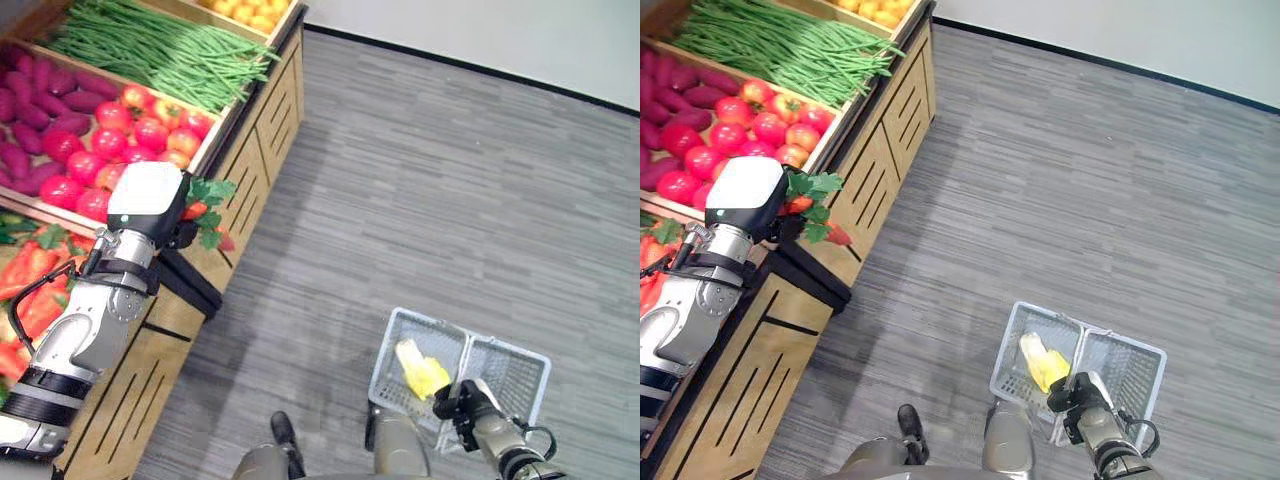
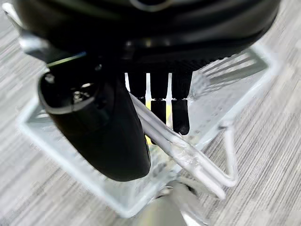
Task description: Get the vegetables into the basket
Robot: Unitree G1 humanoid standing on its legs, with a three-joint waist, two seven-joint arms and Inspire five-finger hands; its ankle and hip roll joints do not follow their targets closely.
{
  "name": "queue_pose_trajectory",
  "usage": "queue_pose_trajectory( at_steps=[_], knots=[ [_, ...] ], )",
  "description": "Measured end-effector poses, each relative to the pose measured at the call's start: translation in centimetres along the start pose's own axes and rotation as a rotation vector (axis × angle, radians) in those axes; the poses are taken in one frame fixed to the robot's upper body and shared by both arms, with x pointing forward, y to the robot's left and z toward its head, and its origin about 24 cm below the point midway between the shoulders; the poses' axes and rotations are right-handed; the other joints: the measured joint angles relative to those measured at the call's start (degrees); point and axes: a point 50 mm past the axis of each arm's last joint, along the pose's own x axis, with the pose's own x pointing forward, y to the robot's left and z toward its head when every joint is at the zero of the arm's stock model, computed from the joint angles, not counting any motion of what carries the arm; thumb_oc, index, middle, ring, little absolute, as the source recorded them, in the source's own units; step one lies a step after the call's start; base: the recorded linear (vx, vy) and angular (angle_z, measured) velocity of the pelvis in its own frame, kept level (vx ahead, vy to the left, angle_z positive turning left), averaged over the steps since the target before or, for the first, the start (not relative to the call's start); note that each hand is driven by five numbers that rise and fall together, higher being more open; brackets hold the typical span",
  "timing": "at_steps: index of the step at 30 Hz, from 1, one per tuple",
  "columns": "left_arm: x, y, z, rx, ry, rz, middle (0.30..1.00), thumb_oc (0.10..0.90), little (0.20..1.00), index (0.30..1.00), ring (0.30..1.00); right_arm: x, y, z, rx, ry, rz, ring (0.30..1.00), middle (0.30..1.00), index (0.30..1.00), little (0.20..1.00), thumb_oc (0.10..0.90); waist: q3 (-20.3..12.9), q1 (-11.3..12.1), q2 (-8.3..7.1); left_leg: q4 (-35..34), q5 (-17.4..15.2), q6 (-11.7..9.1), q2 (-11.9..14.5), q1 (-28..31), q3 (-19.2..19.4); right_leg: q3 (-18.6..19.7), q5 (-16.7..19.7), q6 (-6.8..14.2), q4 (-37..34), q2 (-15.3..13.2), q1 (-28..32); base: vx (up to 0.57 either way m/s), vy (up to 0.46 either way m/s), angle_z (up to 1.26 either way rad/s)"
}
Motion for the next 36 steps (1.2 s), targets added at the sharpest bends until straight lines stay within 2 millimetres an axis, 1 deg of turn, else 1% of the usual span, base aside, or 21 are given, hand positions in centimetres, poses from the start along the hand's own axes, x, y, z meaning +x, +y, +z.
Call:
queue_pose_trajectory(
  at_steps=[1, 2, 3, 5, 7, 11, 13, 15, 16, 17, 18, 19, 21, 22, 23, 24, 25, 26, 28, 32, 36],
  knots=[
    [-1.1, -0.5, -1.1, -0.021, 0.06, -0.009, 0.3, 0.4, 0.3, 0.3, 0.3, 0.0, -0.3, 0.2, -0.014, -0.01, 0.004, 0.3, 0.3, 0.3, 0.3, 0.4, -0.24, -0.02, 2.21, 0.08, 0.46, -1.63, 1.91, 0.19, 0.94, 0.41, 0.87, -1.68, -3.51, 2.51, 1.22, 0.09, -0.126, -0.96],
    [-1.4, -0.9, -1.3, -0.043, 0.081, -0.01, 0.3, 0.4, 0.3, 0.3, 0.3, 0.0, -0.4, 0.0, -0.014, -0.004, 0.006, 0.3, 0.3, 0.3, 0.3, 0.4, -0.63, -0.37, 3.09, 0.02, 0.82, -2.35, 2.82, 0.65, 1.07, 0.87, 0.83, -1.75, -3.74, 3.53, 1.62, 0.11, -0.142, -0.56],
    [-1.4, -1.1, -1.1, -0.059, 0.083, -0.008, 0.3, 0.4, 0.3, 0.3, 0.3, -0.1, -0.3, -0.5, -0.016, 0.009, 0.011, 0.3, 0.3, 0.3, 0.3, 0.4, -0.83, -0.3, 3.39, 0.53, 1.06, -2.82, 3.63, 1.0, 0.99, 1.45, 0.75, -1.92, -3.74, 4.04, 2.1, 0.05, -0.079, -0.24],
    [-1.4, -1.2, -0.6, -0.082, 0.066, 0.0, 0.3, 0.4, 0.3, 0.3, 0.3, -0.3, -0.2, -1.5, -0.021, 0.035, 0.018, 0.3, 0.3, 0.3, 0.3, 0.4, -1.53, -0.75, 3.34, 1.44, 1.46, -4.21, 4.83, 1.17, 0.3, 1.62, -0.05, -3.09, -3.77, 5.11, 2.55, 0.07, -0.142, -0.13],
    [-1.4, -1.4, 0.0, -0.11, 0.053, 0.007, 0.3, 0.4, 0.3, 0.3, 0.3, -0.4, -0.3, -2.0, -0.023, 0.043, 0.011, 0.3, 0.3, 0.3, 0.3, 0.4, -1.66, -2.01, 3.46, 0.92, 2.0, -5.12, 5.49, 1.46, -0.23, 1.39, -0.19, -3.32, -3.96, 6.04, 2.86, 0.05, -0.136, 0.03],
    [-1.5, -1.7, 0.3, -0.132, 0.054, 0.005, 0.3, 0.4, 0.3, 0.3, 0.3, -0.4, -0.2, -2.3, -0.023, 0.049, 0.014, 0.3, 0.3, 0.3, 0.3, 0.4, -2.42, -2.87, 3.79, 0.27, 2.43, -5.8, 6.0, 1.34, -1.41, 1.07, -0.1, -3.51, -4.13, 6.63, 2.89, 0.02, -0.164, 0.08],
    [-1.5, -2.0, 0.2, -0.142, 0.065, 0.001, 0.3, 0.4, 0.3, 0.3, 0.3, -0.5, 0.1, -2.5, -0.019, 0.055, 0.021, 0.3, 0.3, 0.3, 0.3, 0.4, -3.11, -3.24, 3.7, 1.61, 2.73, -6.32, 6.49, 0.29, -3.04, 0.3, -0.45, -3.86, -3.77, 6.47, 2.84, 0.01, -0.143, 0.21],
    [-1.6, -2.3, 0.0, -0.142, 0.079, -0.013, 0.3, 0.4, 0.3, 0.3, 0.3, -0.5, 0.4, -2.6, -0.02, 0.063, 0.028, 0.3, 0.3, 0.3, 0.3, 0.4, -3.94, -2.77, 3.64, 3.44, 2.83, -6.45, 6.85, -0.75, -4.25, 0.13, -0.53, -4.18, -3.79, 6.83, 2.78, 0.04, -0.068, 0.09],
    [-1.6, -2.5, -0.1, -0.143, 0.089, -0.02, 0.3, 0.4, 0.3, 0.3, 0.3, -0.5, 0.4, -2.7, -0.019, 0.064, 0.029, 0.3, 0.3, 0.3, 0.3, 0.4, -4.13, -2.08, 3.26, 6.16, 2.83, -6.45, 6.89, -1.95, -6.1, 0.47, -0.76, -4.61, -3.63, 6.67, 2.72, 0.08, 0.03, -0.11],
    [-1.8, -2.9, -0.2, -0.146, 0.098, -0.033, 0.3, 0.4, 0.3, 0.3, 0.3, -0.6, 0.4, -2.8, -0.021, 0.071, 0.03, 0.3, 0.3, 0.3, 0.3, 0.4, -4.29, -0.87, 2.92, 9.41, 2.76, -6.83, 6.92, -3.22, -9.48, 1.35, -0.41, -5.16, -3.77, 6.54, 2.91, 0.12, 0.068, -0.21],
    [-1.9, -3.4, -0.2, -0.149, 0.101, -0.052, 0.3, 0.4, 0.3, 0.3, 0.3, -0.6, 0.2, -3.1, -0.026, 0.082, 0.025, 0.3, 0.3, 0.3, 0.3, 0.4, -4.56, 0.15, 2.27, 12.21, 0.32, -8.99, 5.88, -5.91, -16.28, 2.21, 0.32, -5.93, -5.86, 6.02, 3.98, 0.11, 0.072, -0.39],
    [-2.2, -3.8, -0.2, -0.148, 0.098, -0.067, 0.3, 0.4, 0.3, 0.3, 0.3, -0.6, -0.1, -3.2, -0.027, 0.087, 0.016, 0.3, 0.3, 0.3, 0.3, 0.4, -5.05, 1.11, 2.26, 5.97, 0.07, -9.54, 4.23, -5.34, -21.47, 3.43, 0.61, -6.47, -7.57, 6.1, 4.39, 0.09, 0.075, -0.28],
    [-2.2, -3.9, 0.0, -0.147, 0.089, -0.072, 0.3, 0.4, 0.3, 0.3, 0.3, -0.6, -0.4, -3.8, -0.029, 0.104, 0.002, 0.3, 0.3, 0.3, 0.3, 0.4, -5.31, 1.11, 2.82, -1.29, 1.25, -8.99, 2.53, -6.23, -26.23, 3.75, 1.3, -5.76, -9.27, 6.38, 4.6, 0.08, 0.117, -0.26],
    [-2.4, -4.0, -0.1, -0.145, 0.095, -0.08, 0.3, 0.4, 0.3, 0.3, 0.3, -0.6, -0.5, -3.8, -0.029, 0.107, -0.005, 0.3, 0.3, 0.3, 0.3, 0.4, -5.53, 1.23, 3.82, -1.18, 1.79, -7.86, 2.76, -6.82, -25.5, 4.32, 1.35, -5.37, -8.83, 6.96, 4.59, 0.06, 0.156, -0.44],
    [-2.5, -4.2, -0.1, -0.144, 0.097, -0.088, 0.3, 0.4, 0.3, 0.3, 0.3, -0.7, -0.4, -4.1, -0.025, 0.113, -0.003, 0.3, 0.3, 0.3, 0.3, 0.4, -6.04, 0.84, 4.73, -0.7, 3.02, -6.06, 3.3, -6.28, -23.31, 5.16, 1.34, -4.78, -8.64, 7.67, 4.9, 0.06, 0.202, -0.63],
    [-2.5, -4.2, -0.1, -0.143, 0.096, -0.088, 0.3, 0.4, 0.3, 0.3, 0.3, -0.7, -0.1, -3.9, -0.02, 0.109, 0.003, 0.3, 0.3, 0.3, 0.3, 0.4, -6.23, 0.82, 4.08, -1.03, 4.7, -5.97, 2.98, -5.88, -22.14, 6.36, 1.17, -4.12, -8.43, 7.27, 4.72, 0.05, 0.147, -0.62],
    [-2.5, -4.2, -0.1, -0.138, 0.091, -0.092, 0.3, 0.4, 0.3, 0.3, 0.3, -0.7, 0.2, -3.9, -0.016, 0.109, 0.009, 0.3, 0.3, 0.3, 0.3, 0.4, -6.58, 0.74, 3.25, -2.24, 4.95, -5.41, 1.85, -5.44, -21.08, 7.16, 1.08, -3.64, -8.11, 6.17, 4.13, 0.05, 0.227, -0.6],
    [-2.6, -4.4, 0.1, -0.121, 0.072, -0.115, 0.3, 0.4, 0.3, 0.3, 0.3, -0.7, 0.3, -3.6, -0.005, 0.104, 0.016, 0.3, 0.3, 0.3, 0.3, 0.4, -6.8, -0.08, 2.35, -4.67, 6.22, -4.03, -0.05, -4.44, -19.0, 8.08, 1.94, -2.11, -7.98, 4.01, 3.16, 0.02, 0.156, -0.5],
    [-2.9, -4.9, 0.2, -0.113, 0.062, -0.155, 0.3, 0.4, 0.3, 0.3, 0.3, -0.6, 0.5, -2.9, 0.011, 0.087, 0.022, 0.3, 0.3, 0.3, 0.3, 0.4, -6.95, -0.53, 1.74, -6.49, 6.48, -2.71, -2.3, -3.0, -16.35, 10.51, 3.3, -0.92, -8.18, 2.37, 2.29, 0.01, 0.124, -0.53],
    [-2.9, -5.0, 0.4, -0.113, 0.044, -0.167, 0.3, 0.4, 0.3, 0.3, 0.3, -0.7, 1.4, -1.5, 0.02, 0.034, 0.056, 0.3, 0.3, 0.3, 0.3, 0.4, -6.96, -0.79, 1.72, -6.56, 6.28, -2.27, -3.29, -1.94, -13.69, 12.59, 5.32, 0.48, -10.83, 1.67, 3.13, 0.02, 0.042, -0.35],
    [-2.9, -5.0, 0.7, -0.113, 0.023, -0.184, 0.3, 0.4, 0.3, 0.3, 0.3, -0.6, 1.8, -0.5, -0.01, 0.011, 0.072, 0.3, 0.3, 0.3, 0.3, 0.4, -6.92, -0.48, 1.81, -6.58, 5.74, -2.93, -2.09, -0.44, -13.45, 12.5, 5.5, 0.54, -12.91, 2.96, 5.49, 0.03, 0.018, -0.07]
  ],
)
